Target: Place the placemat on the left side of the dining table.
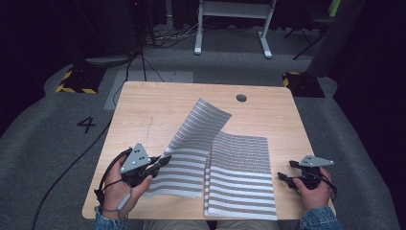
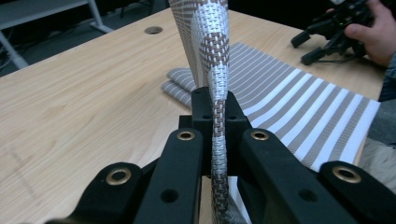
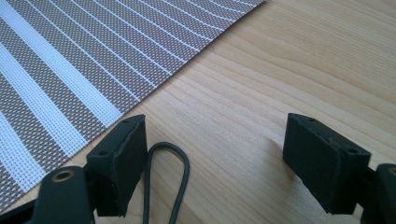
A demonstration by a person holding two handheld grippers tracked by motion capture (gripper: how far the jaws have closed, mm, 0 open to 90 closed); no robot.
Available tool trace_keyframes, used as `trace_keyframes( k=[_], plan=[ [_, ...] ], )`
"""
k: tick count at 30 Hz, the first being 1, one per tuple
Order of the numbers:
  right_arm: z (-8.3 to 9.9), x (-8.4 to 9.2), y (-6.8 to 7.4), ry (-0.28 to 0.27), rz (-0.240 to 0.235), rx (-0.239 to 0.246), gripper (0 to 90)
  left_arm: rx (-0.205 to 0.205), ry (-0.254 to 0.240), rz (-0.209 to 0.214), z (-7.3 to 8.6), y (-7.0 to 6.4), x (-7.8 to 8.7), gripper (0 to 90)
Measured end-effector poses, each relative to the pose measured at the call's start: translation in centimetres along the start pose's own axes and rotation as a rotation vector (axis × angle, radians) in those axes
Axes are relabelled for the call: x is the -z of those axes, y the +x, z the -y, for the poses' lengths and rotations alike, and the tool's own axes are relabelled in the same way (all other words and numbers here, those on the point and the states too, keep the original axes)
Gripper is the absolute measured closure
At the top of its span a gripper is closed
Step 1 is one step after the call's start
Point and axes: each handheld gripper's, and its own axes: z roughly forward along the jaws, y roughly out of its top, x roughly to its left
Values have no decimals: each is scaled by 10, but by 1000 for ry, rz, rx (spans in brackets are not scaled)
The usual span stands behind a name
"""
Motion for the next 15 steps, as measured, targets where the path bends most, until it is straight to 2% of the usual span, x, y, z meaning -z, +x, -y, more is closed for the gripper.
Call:
trace_keyframes(
  k=[8, 10, 11, 15],
  plan=[
    [0, 0, 1, -3, -2, -11, 222, 19, 15, -59, 9, 12, 6, 881],
    [0, 0, 0, -1, -1, -3, 223, 28, 20, -58, 10, 14, 5, 882],
    [0, 0, 0, 0, 0, 0, 223, 43, 24, -54, 13, 18, 1, 881],
    [0, 0, 0, -4, -4, -8, 222, 59, 39, -52, 22, 30, -7, 881]
  ],
)
